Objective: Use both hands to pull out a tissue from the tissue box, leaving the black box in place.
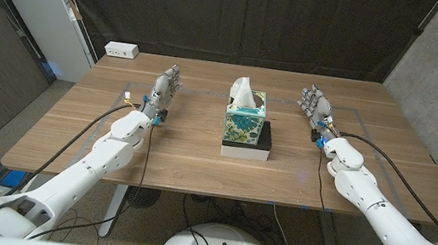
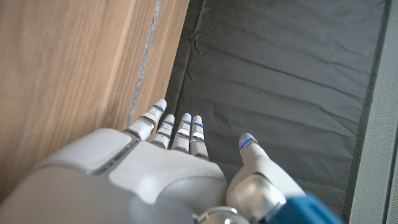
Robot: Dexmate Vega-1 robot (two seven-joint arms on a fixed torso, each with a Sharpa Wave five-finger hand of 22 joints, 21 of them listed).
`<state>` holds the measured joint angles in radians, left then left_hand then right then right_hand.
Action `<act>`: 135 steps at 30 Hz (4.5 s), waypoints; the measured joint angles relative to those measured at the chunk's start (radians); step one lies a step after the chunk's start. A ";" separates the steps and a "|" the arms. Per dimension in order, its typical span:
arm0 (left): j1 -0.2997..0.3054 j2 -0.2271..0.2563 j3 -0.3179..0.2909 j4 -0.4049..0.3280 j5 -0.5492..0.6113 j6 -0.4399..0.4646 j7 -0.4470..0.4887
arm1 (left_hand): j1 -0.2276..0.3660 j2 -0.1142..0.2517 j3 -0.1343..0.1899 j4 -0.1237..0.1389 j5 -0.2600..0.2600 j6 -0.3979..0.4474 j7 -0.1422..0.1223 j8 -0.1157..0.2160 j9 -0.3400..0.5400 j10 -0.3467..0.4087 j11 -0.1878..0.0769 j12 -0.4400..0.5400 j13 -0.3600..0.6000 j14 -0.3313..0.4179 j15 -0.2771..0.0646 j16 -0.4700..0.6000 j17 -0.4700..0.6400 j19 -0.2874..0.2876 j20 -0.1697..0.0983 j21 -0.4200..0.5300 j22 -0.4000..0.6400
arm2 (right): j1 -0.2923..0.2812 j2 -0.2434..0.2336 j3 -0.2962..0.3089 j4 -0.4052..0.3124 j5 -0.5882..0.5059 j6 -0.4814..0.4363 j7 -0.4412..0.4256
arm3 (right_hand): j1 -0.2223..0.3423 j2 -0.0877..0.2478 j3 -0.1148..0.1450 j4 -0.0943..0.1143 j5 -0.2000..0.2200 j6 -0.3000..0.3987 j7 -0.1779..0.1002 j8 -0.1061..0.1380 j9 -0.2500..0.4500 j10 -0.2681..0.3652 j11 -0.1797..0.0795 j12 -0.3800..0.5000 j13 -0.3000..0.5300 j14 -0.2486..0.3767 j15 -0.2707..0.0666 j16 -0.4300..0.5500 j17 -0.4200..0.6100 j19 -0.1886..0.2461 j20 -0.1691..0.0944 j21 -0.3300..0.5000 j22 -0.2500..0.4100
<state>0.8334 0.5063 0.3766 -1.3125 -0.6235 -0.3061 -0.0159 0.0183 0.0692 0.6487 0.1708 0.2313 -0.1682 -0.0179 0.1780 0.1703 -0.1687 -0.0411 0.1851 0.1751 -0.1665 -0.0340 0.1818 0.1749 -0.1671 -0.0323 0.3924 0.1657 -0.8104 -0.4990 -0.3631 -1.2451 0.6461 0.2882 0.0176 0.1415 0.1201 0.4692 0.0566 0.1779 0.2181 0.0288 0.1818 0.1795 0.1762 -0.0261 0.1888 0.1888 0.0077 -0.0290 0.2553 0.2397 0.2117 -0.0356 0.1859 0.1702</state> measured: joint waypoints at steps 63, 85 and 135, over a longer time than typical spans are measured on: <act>-0.088 0.175 0.154 -0.067 0.779 0.101 0.411 | 0.277 -0.258 -0.295 -0.343 0.136 -0.003 0.047 0.015 0.023 -0.003 0.004 0.004 0.018 -0.005 0.027 -0.005 0.000 0.002 0.002 -0.190 0.005 | 0.062 0.050 0.006 0.138 -0.068 0.075 -0.110 | 0.004 0.004 -0.025 -0.039 0.000 0.034 0.023 0.008 0.000 0.040 0.015 0.008 0.000 0.039 -0.007 0.000 -0.022 0.022 0.030 0.008 0.000; -0.075 0.188 0.167 -0.089 0.811 0.109 0.429 | 0.301 -0.256 -0.330 -0.339 0.151 -0.003 0.047 0.036 0.023 -0.003 0.004 0.015 0.018 -0.005 0.027 0.003 0.000 0.008 0.001 -0.190 0.004 | 0.075 0.057 -0.001 0.152 -0.081 0.078 -0.126 | 0.017 -0.010 -0.021 -0.066 0.000 0.039 0.029 0.008 -0.001 0.049 0.017 0.008 0.000 0.050 -0.007 -0.009 -0.031 0.027 0.045 0.008 -0.001; 0.163 0.249 0.076 -0.341 0.794 0.134 0.460 | 0.333 -0.246 -0.381 -0.332 0.168 -0.003 0.047 0.051 0.020 -0.003 0.004 0.020 0.018 -0.005 0.027 0.003 -0.001 0.034 -0.004 -0.190 0.004 | 0.055 0.057 0.000 0.117 -0.092 0.078 -0.160 | 0.017 -0.009 -0.027 -0.093 0.000 0.043 0.032 0.008 -0.001 0.058 0.019 0.008 0.000 0.050 -0.006 -0.016 -0.035 0.026 0.045 0.008 -0.001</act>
<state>0.9959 0.7551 0.4525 -1.6532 0.1701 -0.1722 0.4445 0.3515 -0.1769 0.2681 -0.1616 0.3996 -0.1714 0.0287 0.2293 0.1907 -0.1719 -0.0376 0.2052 0.1932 -0.1714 -0.0073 0.1850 0.1743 -0.1333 -0.0361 0.2027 0.1699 -0.7557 -0.4421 -0.3630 -1.1277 0.5536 0.3666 -0.1424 0.1583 0.1107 0.4426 -0.0362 0.1778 0.2608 0.0609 0.1897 0.1789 0.2344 -0.0070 0.1964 0.1883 0.0581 -0.0354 0.2396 0.2047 0.2382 0.0091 0.1934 0.1696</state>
